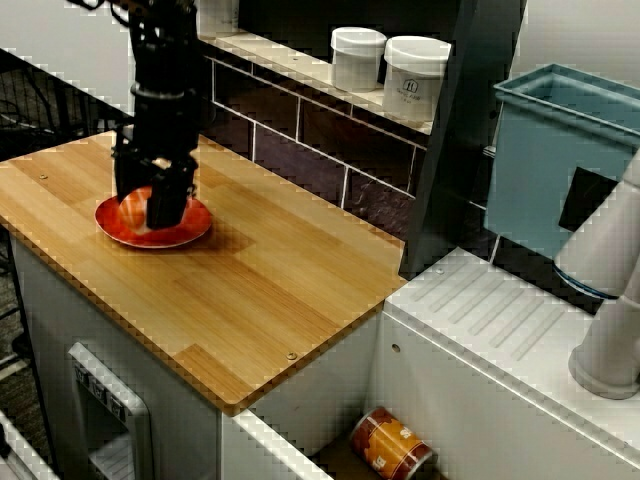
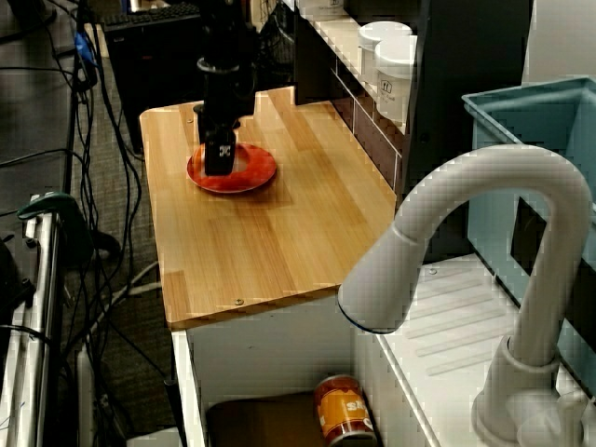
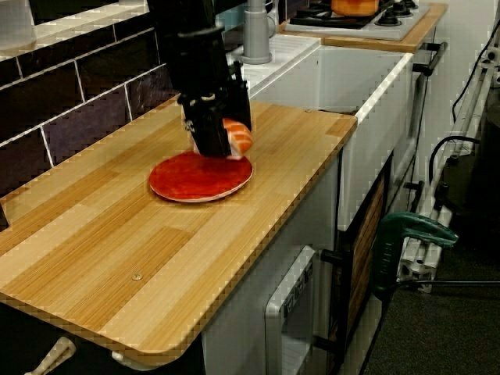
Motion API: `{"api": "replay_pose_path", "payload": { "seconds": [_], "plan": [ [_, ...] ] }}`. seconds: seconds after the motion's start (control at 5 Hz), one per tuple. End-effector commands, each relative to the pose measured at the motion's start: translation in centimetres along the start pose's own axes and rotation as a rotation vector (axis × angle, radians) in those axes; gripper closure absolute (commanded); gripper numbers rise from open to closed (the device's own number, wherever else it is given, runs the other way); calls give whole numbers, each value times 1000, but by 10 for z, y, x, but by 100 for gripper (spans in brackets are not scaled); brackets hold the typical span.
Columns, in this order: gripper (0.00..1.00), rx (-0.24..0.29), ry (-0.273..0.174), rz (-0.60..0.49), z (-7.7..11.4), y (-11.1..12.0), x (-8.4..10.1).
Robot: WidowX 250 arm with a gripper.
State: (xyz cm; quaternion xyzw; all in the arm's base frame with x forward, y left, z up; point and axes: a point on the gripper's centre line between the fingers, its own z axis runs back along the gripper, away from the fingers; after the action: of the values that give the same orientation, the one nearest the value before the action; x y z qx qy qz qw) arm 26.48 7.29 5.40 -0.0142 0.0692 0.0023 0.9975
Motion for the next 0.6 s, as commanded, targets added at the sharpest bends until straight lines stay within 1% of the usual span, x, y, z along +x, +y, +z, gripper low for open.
{"api": "replay_pose_path", "payload": {
  "seconds": [0.0, 0.2, 0.4],
  "plan": [
    [100, 47, -141, -59, 73, -63, -5],
    [100, 63, -139, -140, 71, -106, -10],
    [100, 77, -135, -194, 62, -125, -10]
  ]
}}
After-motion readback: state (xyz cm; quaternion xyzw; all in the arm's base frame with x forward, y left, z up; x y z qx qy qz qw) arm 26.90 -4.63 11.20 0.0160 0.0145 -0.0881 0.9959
